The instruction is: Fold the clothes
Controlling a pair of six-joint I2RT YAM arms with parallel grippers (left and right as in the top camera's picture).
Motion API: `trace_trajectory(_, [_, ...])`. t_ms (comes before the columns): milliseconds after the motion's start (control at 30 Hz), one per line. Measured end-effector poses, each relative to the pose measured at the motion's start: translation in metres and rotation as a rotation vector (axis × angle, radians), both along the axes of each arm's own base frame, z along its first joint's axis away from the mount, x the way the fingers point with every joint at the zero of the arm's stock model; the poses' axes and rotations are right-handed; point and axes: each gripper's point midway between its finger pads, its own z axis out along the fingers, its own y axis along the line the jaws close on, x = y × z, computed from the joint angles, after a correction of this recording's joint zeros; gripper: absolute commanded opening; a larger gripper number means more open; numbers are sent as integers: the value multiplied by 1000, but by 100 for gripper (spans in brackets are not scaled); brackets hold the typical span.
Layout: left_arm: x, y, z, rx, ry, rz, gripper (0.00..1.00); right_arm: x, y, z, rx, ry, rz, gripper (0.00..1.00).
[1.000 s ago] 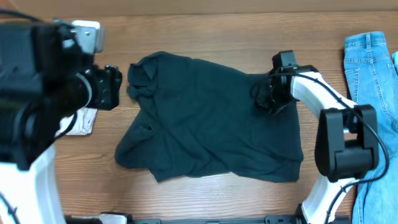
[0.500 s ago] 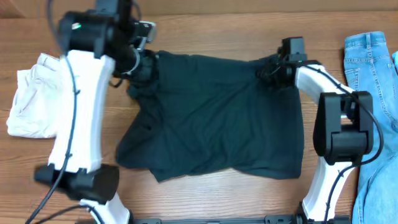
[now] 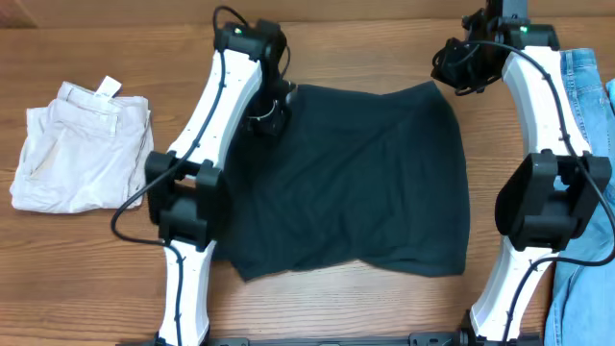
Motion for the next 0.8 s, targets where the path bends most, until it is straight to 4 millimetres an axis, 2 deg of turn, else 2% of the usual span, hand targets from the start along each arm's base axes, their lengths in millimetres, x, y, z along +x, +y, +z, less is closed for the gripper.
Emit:
trace_trajectory(200, [5, 0, -39, 16, 49, -61, 4, -22, 5, 0, 23, 90, 22, 8])
trace_trajectory(367, [8, 5, -89, 36, 114, -116, 4, -33, 10, -2, 50, 133, 37, 8])
trace_trajectory(467, [18, 11, -91, 35, 83, -96, 4, -39, 12, -3, 57, 157, 41, 8])
trace_trajectory(533, [39, 15, -92, 31, 3, -37, 4, -44, 13, -4, 58, 180, 44, 8])
trace_trajectory(633, [98, 26, -89, -7, -214, 111, 4, -53, 18, -5, 59, 214, 54, 9])
trace_trajectory(733, [154, 59, -85, -77, -390, 312, 4, -63, 36, -6, 55, 247, 100, 12])
trace_trajectory(800, [174, 84, -83, -131, -436, 412, 4, -72, 58, -8, 37, 268, 161, 13])
